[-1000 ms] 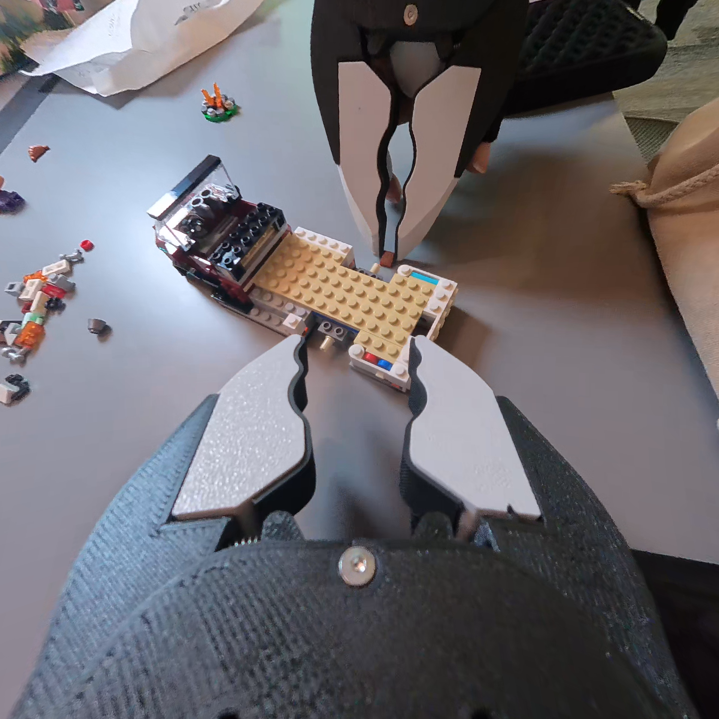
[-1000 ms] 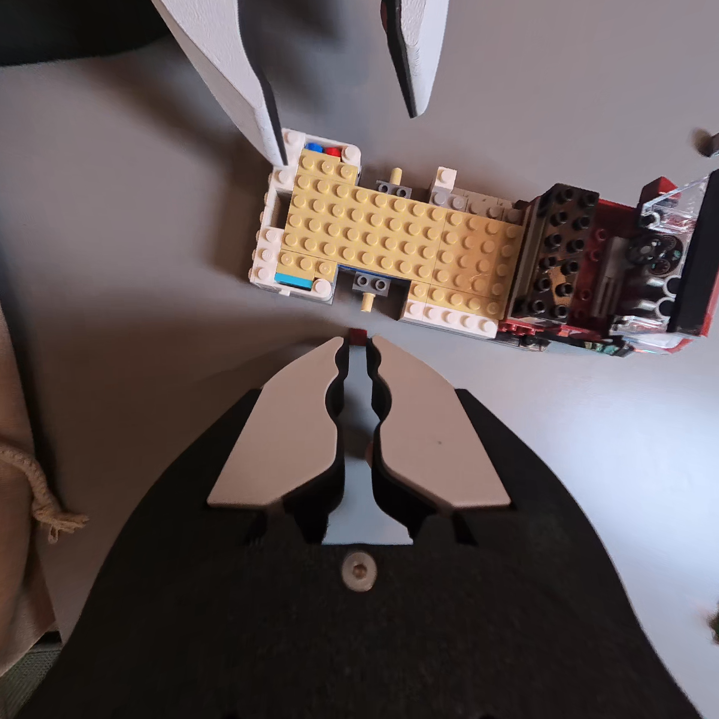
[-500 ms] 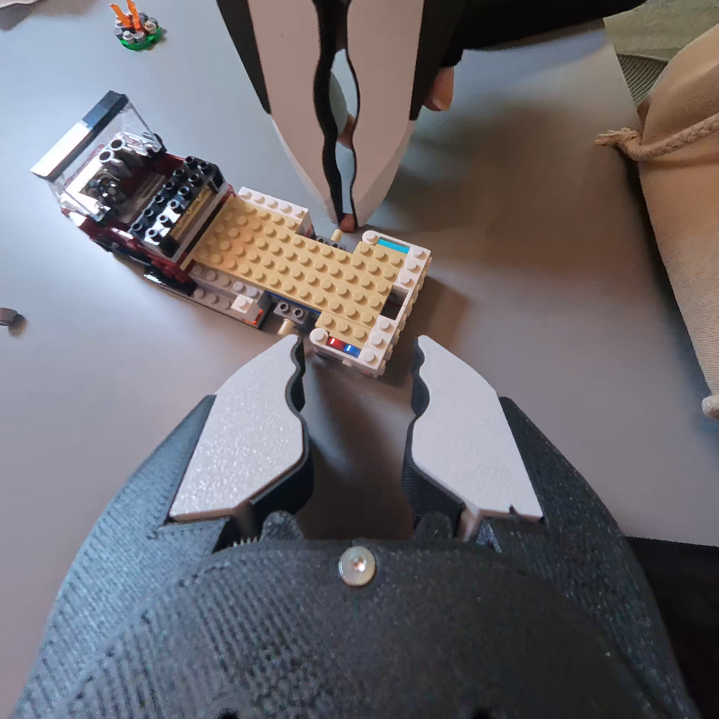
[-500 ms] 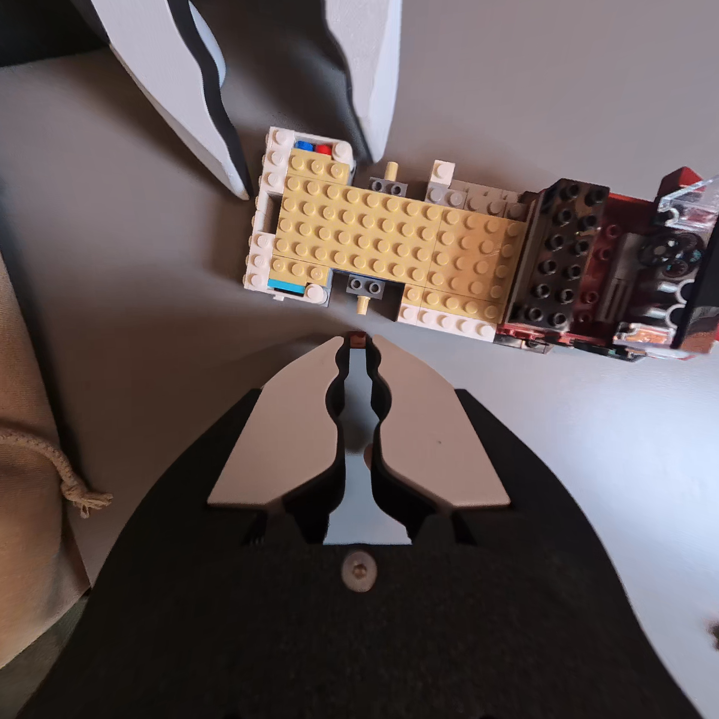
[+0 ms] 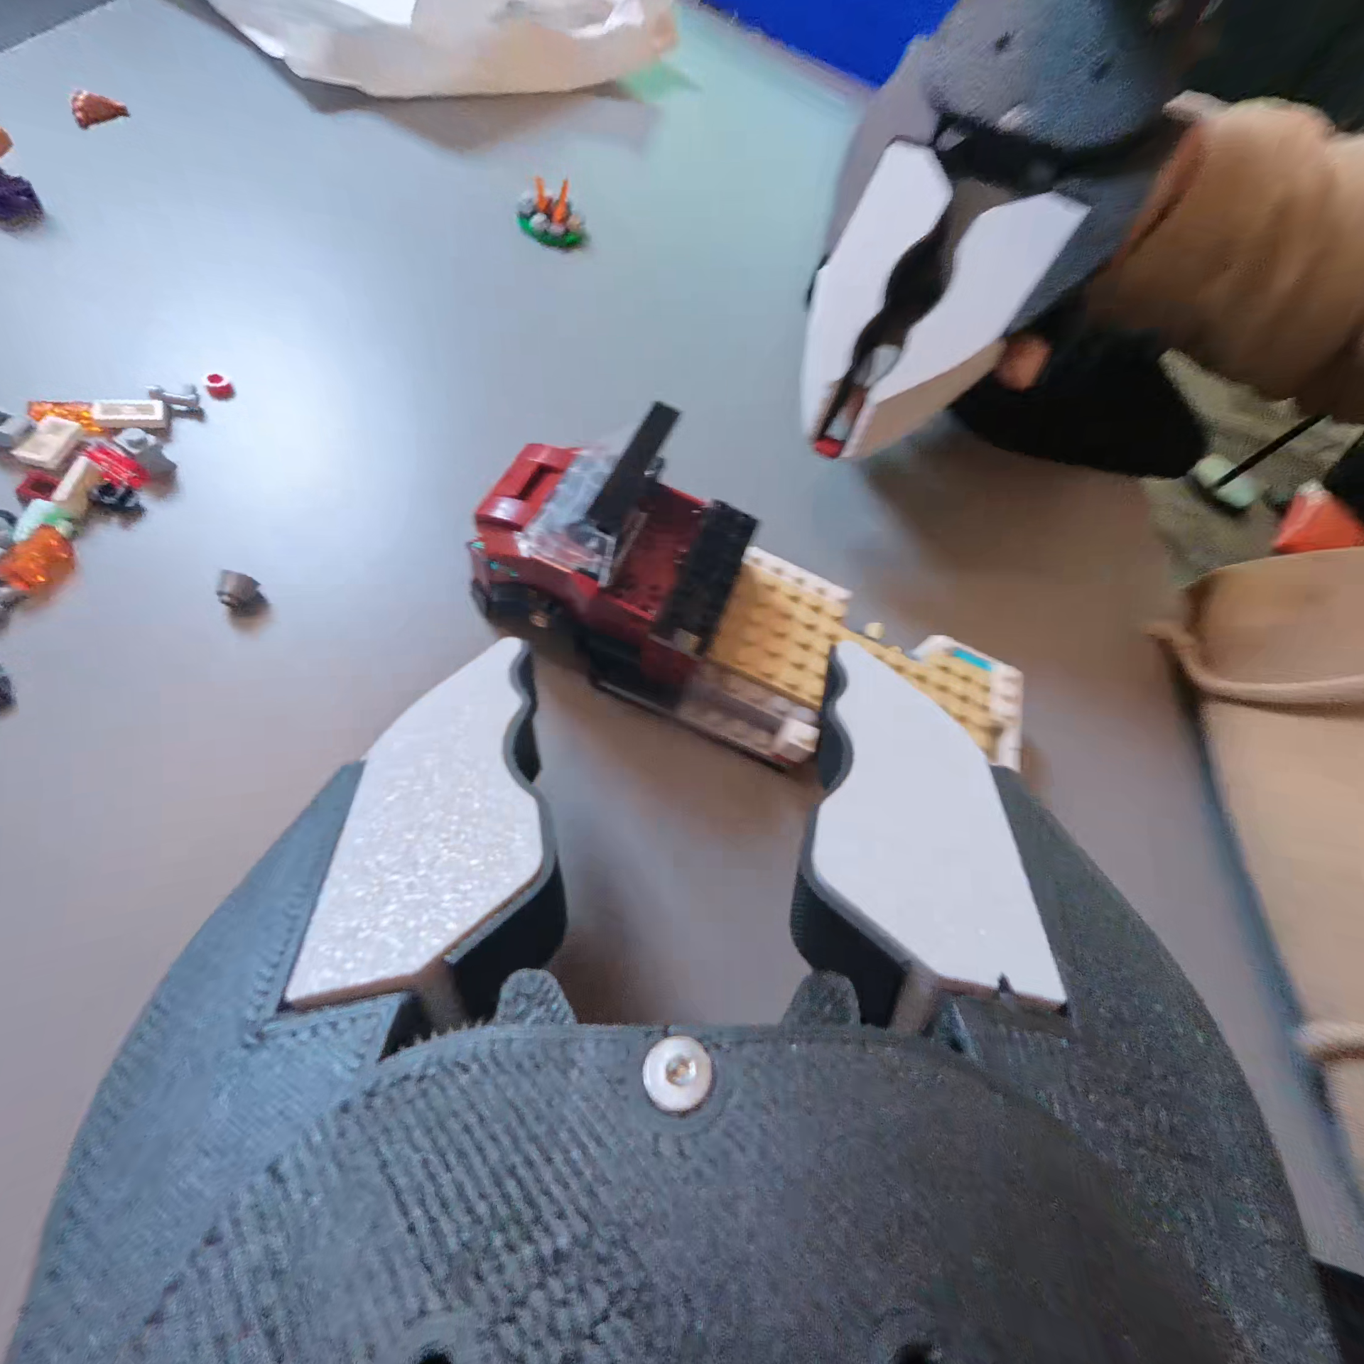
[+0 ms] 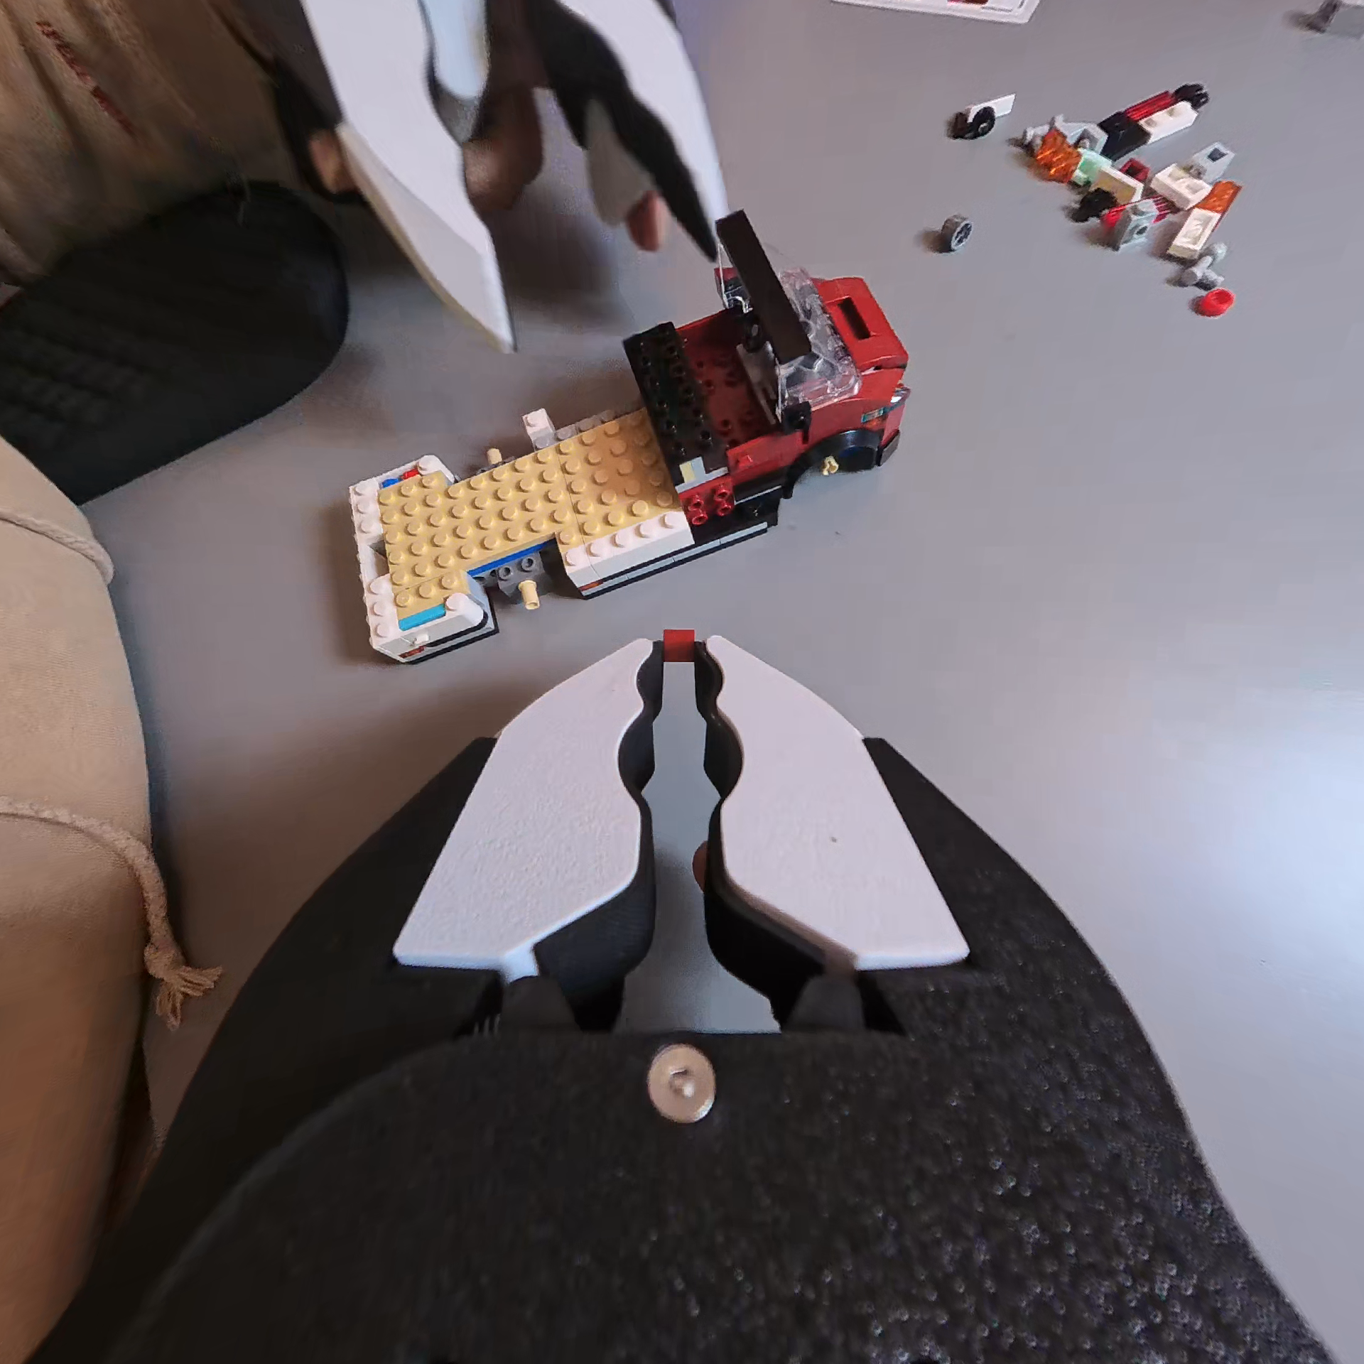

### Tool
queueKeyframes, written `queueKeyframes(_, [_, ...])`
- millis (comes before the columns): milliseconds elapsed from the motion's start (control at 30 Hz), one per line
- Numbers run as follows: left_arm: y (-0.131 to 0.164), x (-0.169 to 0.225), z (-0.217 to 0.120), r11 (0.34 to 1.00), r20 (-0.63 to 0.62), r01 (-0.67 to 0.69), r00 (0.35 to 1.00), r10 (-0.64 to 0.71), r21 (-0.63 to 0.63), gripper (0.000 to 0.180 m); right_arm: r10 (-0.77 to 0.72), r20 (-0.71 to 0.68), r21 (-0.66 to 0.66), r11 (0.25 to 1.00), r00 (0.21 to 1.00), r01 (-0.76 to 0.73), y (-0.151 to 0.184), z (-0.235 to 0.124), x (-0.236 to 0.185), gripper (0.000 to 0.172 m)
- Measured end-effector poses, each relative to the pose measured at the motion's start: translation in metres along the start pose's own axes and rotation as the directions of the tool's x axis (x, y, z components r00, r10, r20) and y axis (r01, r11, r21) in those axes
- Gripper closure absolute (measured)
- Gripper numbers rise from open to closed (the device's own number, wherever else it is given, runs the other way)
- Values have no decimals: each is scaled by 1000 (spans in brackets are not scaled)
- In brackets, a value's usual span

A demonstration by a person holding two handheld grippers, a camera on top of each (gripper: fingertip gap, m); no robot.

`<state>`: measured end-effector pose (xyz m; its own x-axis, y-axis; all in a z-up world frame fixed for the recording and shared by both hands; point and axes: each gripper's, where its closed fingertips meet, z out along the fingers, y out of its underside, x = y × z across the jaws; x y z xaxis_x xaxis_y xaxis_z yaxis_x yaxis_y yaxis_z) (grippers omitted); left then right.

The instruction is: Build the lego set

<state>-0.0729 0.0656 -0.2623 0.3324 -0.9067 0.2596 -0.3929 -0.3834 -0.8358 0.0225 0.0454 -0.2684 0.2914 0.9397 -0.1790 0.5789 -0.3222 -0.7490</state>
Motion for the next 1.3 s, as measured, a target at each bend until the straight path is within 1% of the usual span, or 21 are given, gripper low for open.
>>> queueKeyframes(33, [2, -9, 10, 998, 27, -32, 999, 34, -46, 92, -6, 7, 8, 1000, 1000, 6, 0, 0, -1, 164])
queueKeyframes(100, [8, -19, 28, 983, 26, -128, 991, 132, -130, 79, -28, 15, 17, 999, 999, 28, 1, 0, -3, 164])
queueKeyframes(133, [7, -22, 34, 979, 11, -150, 988, 153, -138, 71, -39, 18, 19, 999, 999, 38, 2, 0, -3, 164])
queueKeyframes(267, [3, -22, 44, 964, -86, -214, 976, 202, -157, 73, -62, 46, 39, 997, 997, 61, 4, -4, -7, 164])
queueKeyframes(367, [2, -19, 47, 954, -145, -241, 965, 217, -177, 80, -63, 55, 64, 996, 996, 59, 5, -7, -6, 164])
queueKeyframes(400, [2, -17, 47, 952, -153, -247, 963, 220, -183, 87, -58, 59, 74, 996, 997, 54, 4, -8, -5, 164])
queueKeyframes(600, [-1, -14, 46, 955, -110, -252, 965, 237, -159, 90, -48, 64, 120, 992, 997, 40, 0, -11, -1, 164])
queueKeyframes(633, [-3, -12, 44, 956, -102, -256, 965, 243, -144, 93, -41, 62, 131, 991, 997, 33, -1, -11, 0, 164])
queueKeyframes(733, [-8, -9, 37, 946, -46, -298, 954, 295, -129, 93, -5, 59, 179, 984, 998, -6, -8, -13, 5, 164])
queueKeyframes(833, [-10, -3, 33, 941, -18, -315, 949, 315, -121, 93, 34, 66, 208, 977, 997, -47, -14, -13, 10, 164])
queueKeyframes(900, [-4, 1, 33, 944, -34, -301, 954, 299, -133, 93, 52, 79, 211, 975, 996, -67, -15, -11, 9, 164])
queueKeyframes(1067, [2, 3, 33, 959, -34, -260, 966, 258, -113, 93, 58, 98, 200, 977, 994, -77, -14, -7, 1, 164])
queueKeyframes(1167, [1, 4, 28, 956, -13, -275, 961, 275, -103, 93, 97, 138, 199, 972, 986, -124, -17, -3, -5, 164])
queueKeyframes(1300, [-7, 6, 19, 939, 40, -329, 942, 334, -102, 93, 181, 194, 207, 953, 964, -221, -24, 6, -6, 164])
